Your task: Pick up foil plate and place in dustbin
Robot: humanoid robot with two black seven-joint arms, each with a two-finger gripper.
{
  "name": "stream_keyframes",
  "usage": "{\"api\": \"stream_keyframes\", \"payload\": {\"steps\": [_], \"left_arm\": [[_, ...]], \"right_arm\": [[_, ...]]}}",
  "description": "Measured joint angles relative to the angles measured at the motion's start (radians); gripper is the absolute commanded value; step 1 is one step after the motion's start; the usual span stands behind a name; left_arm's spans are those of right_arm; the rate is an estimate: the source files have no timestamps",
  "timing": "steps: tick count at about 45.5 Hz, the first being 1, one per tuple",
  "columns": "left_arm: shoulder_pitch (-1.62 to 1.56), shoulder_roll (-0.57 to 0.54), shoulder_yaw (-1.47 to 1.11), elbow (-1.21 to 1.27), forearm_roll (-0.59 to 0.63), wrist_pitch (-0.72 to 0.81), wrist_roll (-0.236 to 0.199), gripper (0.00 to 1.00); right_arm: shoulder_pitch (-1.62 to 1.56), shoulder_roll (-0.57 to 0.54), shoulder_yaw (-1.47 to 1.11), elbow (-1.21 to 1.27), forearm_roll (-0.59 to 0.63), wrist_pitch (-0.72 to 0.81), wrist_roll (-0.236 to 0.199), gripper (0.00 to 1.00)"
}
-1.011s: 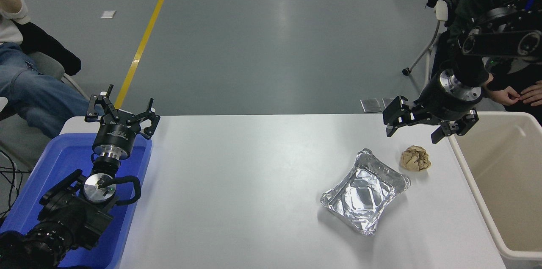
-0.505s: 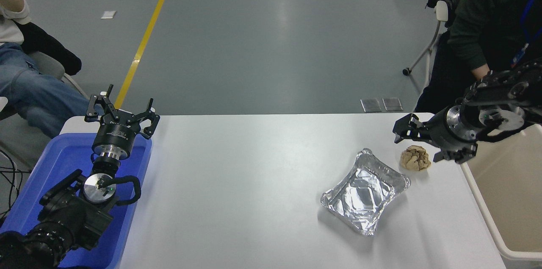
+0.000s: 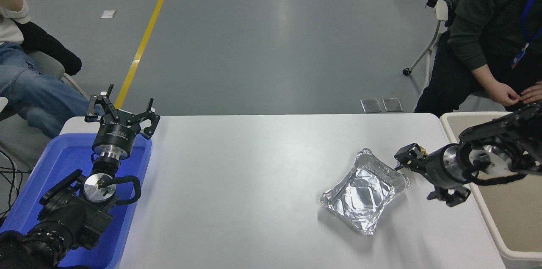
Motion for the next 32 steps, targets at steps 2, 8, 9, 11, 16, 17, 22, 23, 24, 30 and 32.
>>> {"api": "stream_keyframes", "payload": {"steps": [2, 8, 9, 11, 16, 17, 22, 23, 24, 30, 32], "left_arm": [[0.000, 0.000, 0.000, 0.000, 0.000, 0.000, 0.000, 0.99], [0.000, 0.000, 0.000, 0.000, 0.000, 0.000, 0.000, 0.99], [0.000, 0.000, 0.000, 0.000, 0.000, 0.000, 0.000, 0.99], [0.000, 0.000, 0.000, 0.000, 0.000, 0.000, 0.000, 0.99], [0.000, 0.000, 0.000, 0.000, 0.000, 0.000, 0.000, 0.99], [0.000, 0.000, 0.000, 0.000, 0.000, 0.000, 0.000, 0.99], [0.000, 0.000, 0.000, 0.000, 0.000, 0.000, 0.000, 0.99], [0.000, 0.000, 0.000, 0.000, 0.000, 0.000, 0.000, 0.99], [0.000, 0.000, 0.000, 0.000, 0.000, 0.000, 0.000, 0.99], [0.000, 0.000, 0.000, 0.000, 0.000, 0.000, 0.000, 0.99], [0.000, 0.000, 0.000, 0.000, 0.000, 0.000, 0.000, 0.99]], "right_arm": [[-0.020, 0.003, 0.026, 0.000, -0.007, -0.025, 0.000, 1.00], [-0.069, 0.018, 0.081, 0.001, -0.033, -0.089, 0.000, 1.00], [-0.075, 0.020, 0.086, 0.001, -0.036, -0.096, 0.000, 1.00], [-0.089, 0.023, 0.097, 0.001, -0.043, -0.110, 0.000, 1.00], [-0.118, 0.029, 0.114, -0.003, -0.062, -0.137, 0.001, 1.00], [-0.123, 0.030, 0.117, -0.004, -0.068, -0.142, 0.001, 1.00], [-0.161, 0.034, 0.133, -0.015, -0.108, -0.179, 0.003, 1.00], [-0.169, 0.034, 0.136, -0.017, -0.113, -0.185, 0.003, 1.00], [-0.177, 0.035, 0.139, -0.018, -0.117, -0.191, 0.003, 1.00], [-0.223, 0.037, 0.174, -0.027, -0.143, -0.232, 0.004, 1.00], [-0.236, 0.038, 0.185, -0.030, -0.149, -0.246, 0.004, 0.99]]}}
